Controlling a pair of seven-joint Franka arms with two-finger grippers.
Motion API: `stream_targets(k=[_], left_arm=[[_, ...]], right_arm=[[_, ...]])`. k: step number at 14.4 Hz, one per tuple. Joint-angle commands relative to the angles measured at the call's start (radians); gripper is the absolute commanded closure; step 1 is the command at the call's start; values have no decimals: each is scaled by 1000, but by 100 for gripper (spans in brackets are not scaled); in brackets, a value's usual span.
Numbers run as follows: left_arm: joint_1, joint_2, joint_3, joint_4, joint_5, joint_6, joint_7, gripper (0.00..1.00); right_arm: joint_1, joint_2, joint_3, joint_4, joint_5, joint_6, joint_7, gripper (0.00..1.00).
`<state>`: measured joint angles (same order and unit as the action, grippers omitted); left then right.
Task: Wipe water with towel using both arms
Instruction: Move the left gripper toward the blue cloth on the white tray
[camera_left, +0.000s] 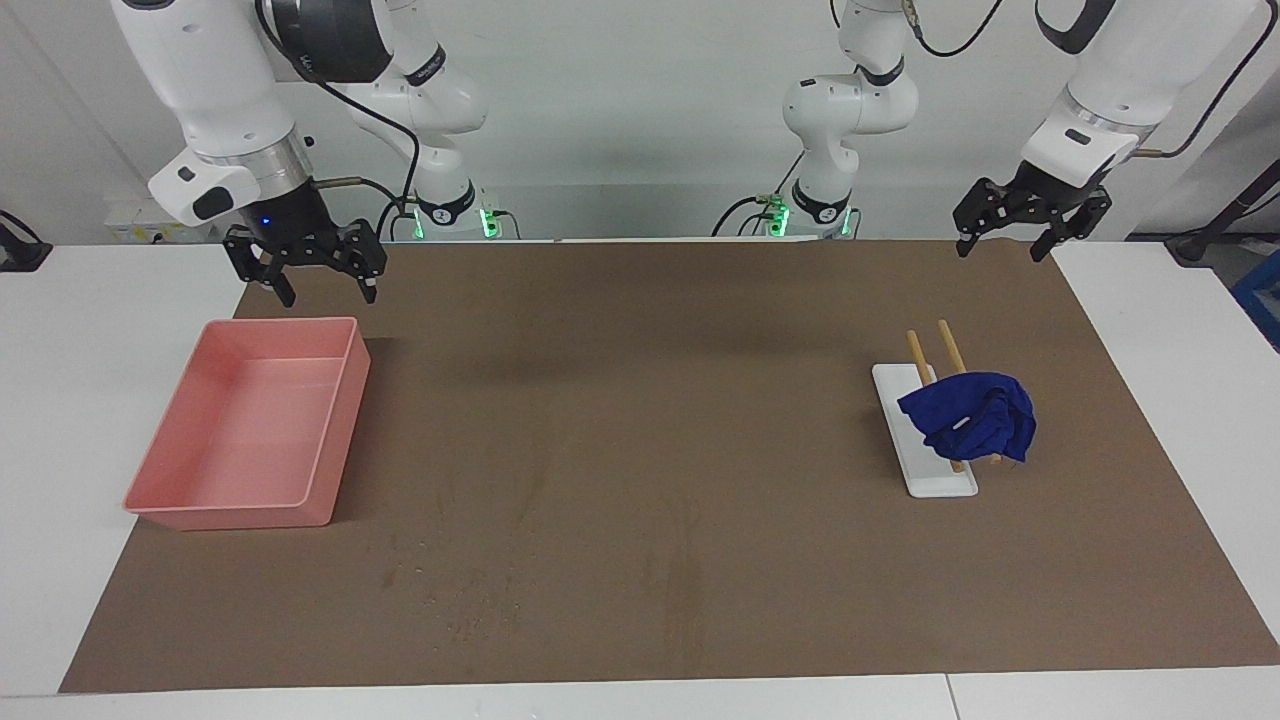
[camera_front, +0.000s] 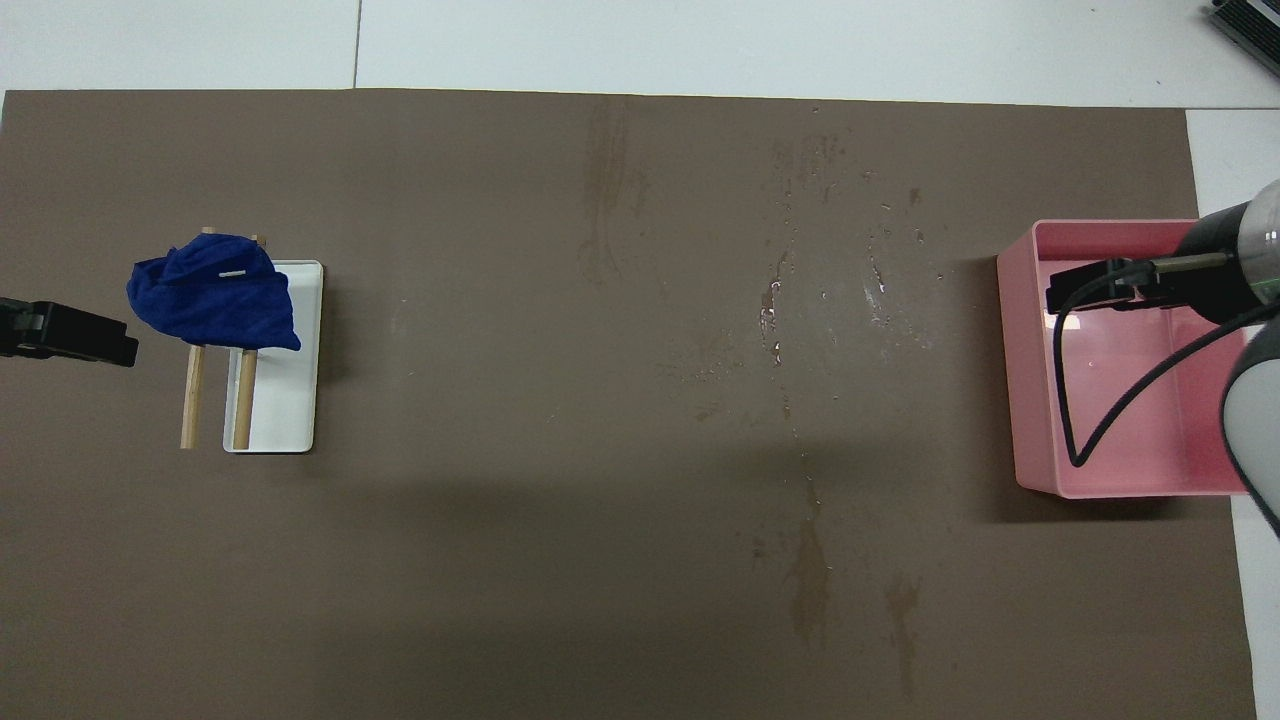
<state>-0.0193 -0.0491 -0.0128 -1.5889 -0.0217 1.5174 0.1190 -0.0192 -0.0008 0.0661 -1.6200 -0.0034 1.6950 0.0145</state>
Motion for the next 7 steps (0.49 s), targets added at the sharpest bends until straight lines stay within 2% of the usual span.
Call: stream_targets(k=[1, 5, 6, 7], left_arm=[[-8, -21, 4, -26, 14, 9, 13, 0], [-11, -21, 4, -28, 14, 21, 11, 0], [-10, -28, 5, -51, 16, 44, 8, 0], [-4, -50, 5, -106, 16, 122, 13, 0]], right_arm=[[-7, -11, 8, -5, 25, -2, 4, 0], [-7, -11, 9, -5, 25, -5, 2, 0], [-7, -11, 11, -3, 26, -8, 2, 0], [-7, -11, 11, -1, 26, -11, 2, 0]])
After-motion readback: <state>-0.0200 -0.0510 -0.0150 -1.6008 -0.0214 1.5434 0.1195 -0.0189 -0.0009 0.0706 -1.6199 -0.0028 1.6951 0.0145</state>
